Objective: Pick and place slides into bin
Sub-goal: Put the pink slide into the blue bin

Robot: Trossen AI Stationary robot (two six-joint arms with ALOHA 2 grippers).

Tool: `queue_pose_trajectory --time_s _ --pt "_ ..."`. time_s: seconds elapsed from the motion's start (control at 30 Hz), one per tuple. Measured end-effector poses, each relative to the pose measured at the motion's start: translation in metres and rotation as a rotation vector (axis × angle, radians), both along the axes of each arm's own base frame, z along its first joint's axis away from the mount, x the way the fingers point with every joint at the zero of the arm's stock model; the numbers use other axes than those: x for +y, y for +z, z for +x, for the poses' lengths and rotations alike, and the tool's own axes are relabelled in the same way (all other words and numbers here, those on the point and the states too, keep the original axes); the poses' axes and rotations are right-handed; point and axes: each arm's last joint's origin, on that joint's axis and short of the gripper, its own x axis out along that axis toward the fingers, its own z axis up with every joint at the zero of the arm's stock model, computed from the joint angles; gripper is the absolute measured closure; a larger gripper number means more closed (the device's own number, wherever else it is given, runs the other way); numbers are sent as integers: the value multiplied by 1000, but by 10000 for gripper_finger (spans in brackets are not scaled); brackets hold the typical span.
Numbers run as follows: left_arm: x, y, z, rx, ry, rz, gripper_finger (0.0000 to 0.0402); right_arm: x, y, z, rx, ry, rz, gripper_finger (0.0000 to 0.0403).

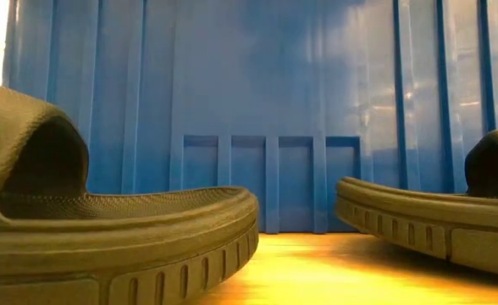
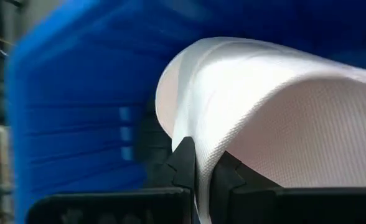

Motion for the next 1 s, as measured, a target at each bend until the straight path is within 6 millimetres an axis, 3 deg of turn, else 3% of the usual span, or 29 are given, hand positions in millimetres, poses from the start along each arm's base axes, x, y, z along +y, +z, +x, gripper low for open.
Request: queue_pose_trajectory --time_s 0.3,0.57,0.77,1.0 --pt "0 0 1 5 0 1 402 35 23 23 -37 144 -116 394" --pt "2 -2 11 28 -52 -5 402 70 102 36 -100 286 -518 394" --pt "5 0 22 11 -53 0 402 101 169 33 -87 203 -881 394" --pt "6 6 31 -38 -97 17 402 119 201 29 -113 166 -1042 394"
